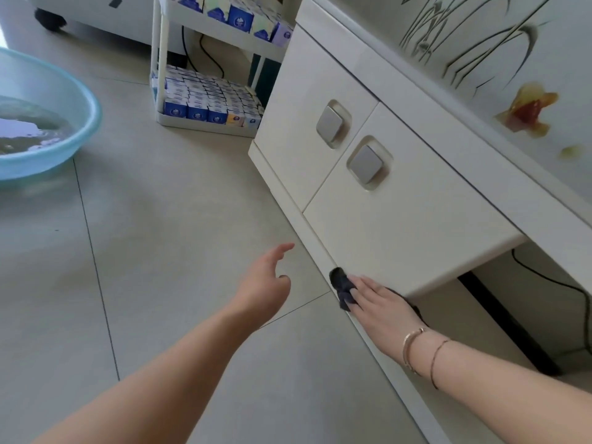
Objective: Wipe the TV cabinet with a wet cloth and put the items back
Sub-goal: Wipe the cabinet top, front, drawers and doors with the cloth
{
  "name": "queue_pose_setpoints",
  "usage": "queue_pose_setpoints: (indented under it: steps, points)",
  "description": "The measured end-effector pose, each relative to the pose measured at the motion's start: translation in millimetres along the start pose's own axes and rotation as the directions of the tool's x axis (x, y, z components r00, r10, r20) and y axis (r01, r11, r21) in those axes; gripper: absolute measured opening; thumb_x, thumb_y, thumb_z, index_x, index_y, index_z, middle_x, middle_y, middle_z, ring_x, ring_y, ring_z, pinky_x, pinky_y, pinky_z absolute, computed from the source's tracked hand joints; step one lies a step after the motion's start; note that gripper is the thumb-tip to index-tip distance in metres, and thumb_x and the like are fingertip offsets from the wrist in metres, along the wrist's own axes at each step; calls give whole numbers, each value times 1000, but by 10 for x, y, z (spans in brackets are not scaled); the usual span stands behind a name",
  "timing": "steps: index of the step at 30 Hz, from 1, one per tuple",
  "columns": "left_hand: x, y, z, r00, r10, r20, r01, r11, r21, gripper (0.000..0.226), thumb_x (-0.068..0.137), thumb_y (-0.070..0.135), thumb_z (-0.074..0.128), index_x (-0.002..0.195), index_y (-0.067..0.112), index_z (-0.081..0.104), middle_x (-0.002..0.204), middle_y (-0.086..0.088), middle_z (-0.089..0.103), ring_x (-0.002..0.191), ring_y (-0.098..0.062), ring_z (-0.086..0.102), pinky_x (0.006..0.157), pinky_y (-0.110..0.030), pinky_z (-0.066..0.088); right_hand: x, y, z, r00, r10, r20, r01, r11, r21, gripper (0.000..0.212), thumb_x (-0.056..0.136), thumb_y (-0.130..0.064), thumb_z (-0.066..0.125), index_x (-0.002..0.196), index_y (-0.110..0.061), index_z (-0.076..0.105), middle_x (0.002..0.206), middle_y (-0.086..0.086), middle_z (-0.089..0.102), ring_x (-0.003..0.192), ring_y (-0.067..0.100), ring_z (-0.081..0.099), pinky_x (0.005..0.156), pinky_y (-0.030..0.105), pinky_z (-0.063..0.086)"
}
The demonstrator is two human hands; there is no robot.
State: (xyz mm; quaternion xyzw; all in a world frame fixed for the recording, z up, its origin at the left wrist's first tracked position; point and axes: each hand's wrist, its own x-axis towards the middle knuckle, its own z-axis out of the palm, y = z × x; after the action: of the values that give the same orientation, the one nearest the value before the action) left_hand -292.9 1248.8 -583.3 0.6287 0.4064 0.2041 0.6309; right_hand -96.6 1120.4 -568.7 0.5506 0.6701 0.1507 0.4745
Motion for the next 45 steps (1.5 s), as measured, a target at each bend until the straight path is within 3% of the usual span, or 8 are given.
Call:
queue_pose_setpoints:
  steps: [5,9,13,15,29,35,39,45]
  points:
    - [-19,-14,2,1000,9,26,-9,1000,11,66,85,-5,35,138,34,41,143,3,42,115,-6,38,74,-8,38,622,158,-290,992,121,-25,-119,990,82,52,97,-18,28,147,-4,25,148,14,30,146,33,-3,115,39,-14]
    - [6,-63,-160,999,-26,21,24,997,78,66,84,-4,36,138,33,41,142,1,42,124,-24,48,92,-32,44,552,179,-343,995,84,56,-90,989,116,50,98,-18,27,147,-6,27,152,14,24,146,31,-5,116,39,-11]
    - [47,173,-375,998,2,70,-12,990,143,65,85,-2,37,139,34,40,141,3,42,85,-18,54,58,-15,41,278,202,-421,981,-21,193,4,996,88,50,100,-18,25,148,-5,21,156,16,15,146,32,-10,115,39,-13]
    - [80,321,-457,995,12,101,-30,983,183,65,86,-1,37,139,36,38,143,5,40,98,-24,57,56,-13,37,237,207,-419,976,-32,217,10,995,100,51,101,-19,25,150,-6,18,157,16,13,146,31,-12,115,40,-13]
    - [819,969,-583,1000,12,17,-18,918,395,63,87,0,37,138,37,39,143,5,41,92,-5,45,61,-13,45,1846,450,-570,973,213,-86,-160,896,414,50,101,-20,21,147,-2,27,157,18,15,146,33,-5,116,39,-12]
    - [925,945,-866,981,-124,-147,179,863,473,62,87,-1,39,139,33,39,144,-1,41,108,-15,50,68,-18,41,2144,503,-650,982,182,-42,-151,904,399,50,101,-20,19,147,-2,26,158,16,11,145,34,-10,114,41,-15]
    - [1068,922,-1276,965,-138,-224,217,898,382,62,86,-2,40,139,32,41,144,-3,42,75,-8,49,51,-9,43,2414,665,-842,980,194,-37,-176,943,281,50,102,-21,16,148,-1,21,158,17,6,145,32,-13,115,40,-12]
    - [1361,873,-1702,975,-123,-185,176,936,305,65,85,-3,38,140,32,40,145,-3,40,69,-9,52,51,-16,43,2679,1077,-1226,967,217,-131,-219,976,0,53,103,-24,17,149,2,13,157,22,3,144,37,-12,115,45,-9]
